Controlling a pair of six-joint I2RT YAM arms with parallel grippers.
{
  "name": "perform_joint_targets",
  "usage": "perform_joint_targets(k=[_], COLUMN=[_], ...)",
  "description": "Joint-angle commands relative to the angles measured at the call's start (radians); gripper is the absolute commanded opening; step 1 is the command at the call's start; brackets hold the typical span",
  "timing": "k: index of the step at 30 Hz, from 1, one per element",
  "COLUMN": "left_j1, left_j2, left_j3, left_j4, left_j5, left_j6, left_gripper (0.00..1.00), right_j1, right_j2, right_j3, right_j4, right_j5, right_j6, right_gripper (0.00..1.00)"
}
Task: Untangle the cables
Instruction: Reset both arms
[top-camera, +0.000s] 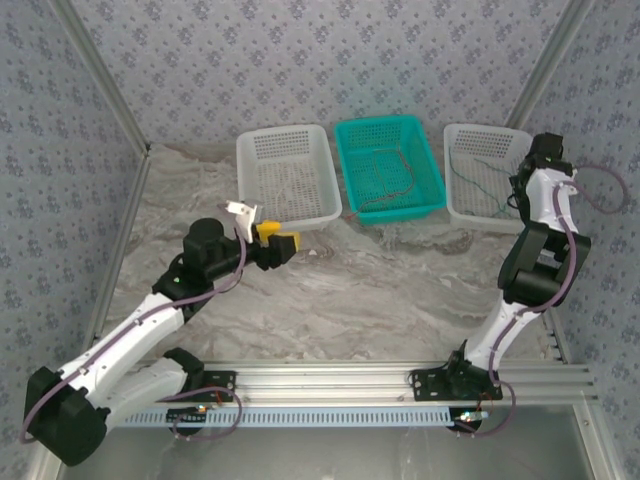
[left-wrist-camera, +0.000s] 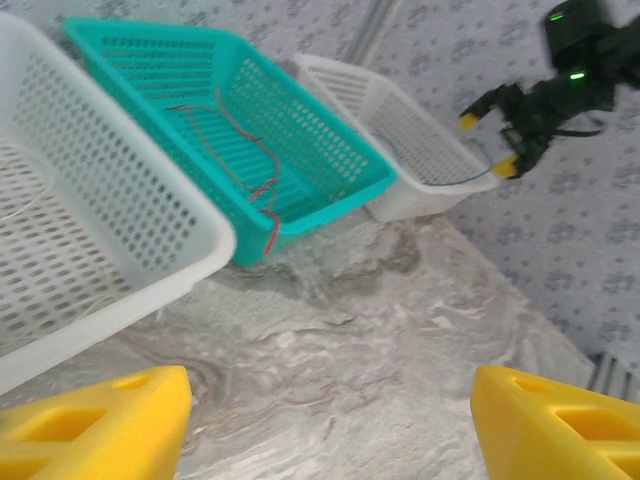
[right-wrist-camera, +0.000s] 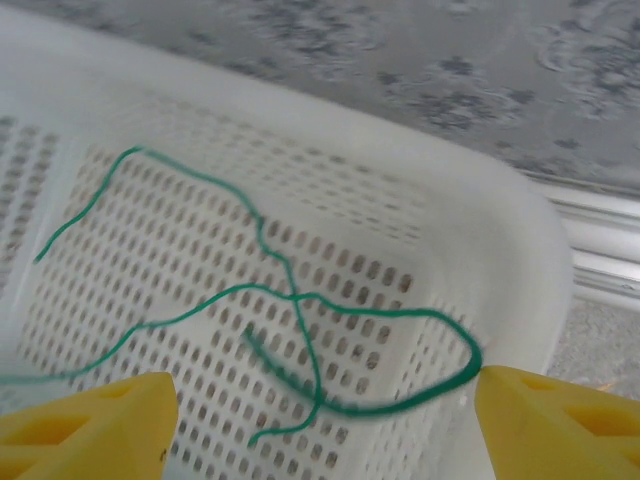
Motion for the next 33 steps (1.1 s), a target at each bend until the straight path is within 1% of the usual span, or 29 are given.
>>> perform_joint_targets(k=[1,3,4,5,7,8,12,14,17,19,20,22,24,25,28,29,30,31,32,33], left_j1=[-0.004,0.003,0.01,0.021,0.056,0.076,0.122,0.141,0.162,0.178,0.187,0.2,0.219,0.228,0.248,0.253,0.26,0.269,0.281,0.294], left_j2=[0.011,0.019,0.02,0.019,0.008,0.0,-0.037,-0.051,-0.065,-0.066,-0.064,-0.059,-0.047,-0.037,-0.017,-0.018,-0.018,-0.02,-0.023,-0.026], left_j3=[0.074,0.086,0.083,0.077,0.048,0.03,-0.019,-0.036,-0.069,-0.09,-0.105,-0.135,-0.151,-0.155,-0.182,-0.196,-0.207,-0.218,-0.226,-0.233], left_j4=[-0.107,-0.175,-0.198,-0.211,-0.2,-0.189,-0.181,-0.178,-0.142,-0.11,-0.085,-0.042,-0.025,-0.022,0.017,0.035,0.049,0.059,0.06,0.06], left_j5=[-0.213,-0.389,-0.47,-0.526,-0.565,-0.574,-0.674,-0.731,-0.81,-0.85,-0.855,-0.883,-0.912,-0.918,-0.913,-0.908,-0.906,-0.905,-0.902,-0.892], left_j6=[0.039,0.044,0.044,0.042,0.043,0.046,0.067,0.081,0.135,0.177,0.207,0.243,0.249,0.249,0.258,0.268,0.271,0.273,0.27,0.267], left_gripper=[0.76,0.81,0.84,0.87,0.9,0.91,0.93,0.94,0.94,0.94,0.94,0.95,0.96,0.96,0.99,0.99,0.99,0.99,0.99,0.99], right_j1=[0.034,0.066,0.094,0.122,0.178,0.209,0.322,0.384,0.472,0.512,0.524,0.531,0.53,0.517,0.466,0.455,0.451,0.452,0.443,0.403], right_j2=[-0.16,-0.257,-0.31,-0.361,-0.455,-0.506,-0.712,-0.807,-0.886,-0.88,-0.864,-0.815,-0.741,-0.688,-0.518,-0.452,-0.4,-0.378,-0.352,-0.322], right_j3=[-0.126,-0.219,-0.263,-0.305,-0.367,-0.433,-0.643,-0.784,-1.013,-1.106,-1.117,-1.117,-1.115,-1.11,-1.093,-1.097,-1.102,-1.067,-1.08,-1.099], right_j4=[0.156,0.218,0.233,0.244,0.266,0.28,0.416,0.536,0.806,0.926,0.925,0.92,0.939,0.957,1.054,1.132,1.223,1.182,1.254,1.296], right_j5=[-0.102,-0.125,-0.089,-0.065,-0.009,0.007,-0.005,-0.015,0.05,0.107,0.129,0.121,0.208,0.226,0.196,0.183,0.187,0.222,0.192,0.117], right_j6=[-0.185,-0.239,-0.26,-0.309,-0.374,-0.406,-0.509,-0.559,-0.683,-0.779,-0.791,-0.815,-0.807,-0.805,-0.793,-0.801,-0.842,-0.824,-0.864,-0.836], right_gripper=[0.81,0.81,0.82,0.82,0.83,0.83,0.86,0.98,1.0,1.0,1.0,1.0,1.0,1.0,1.0,1.0,0.99,1.0,1.0,0.99])
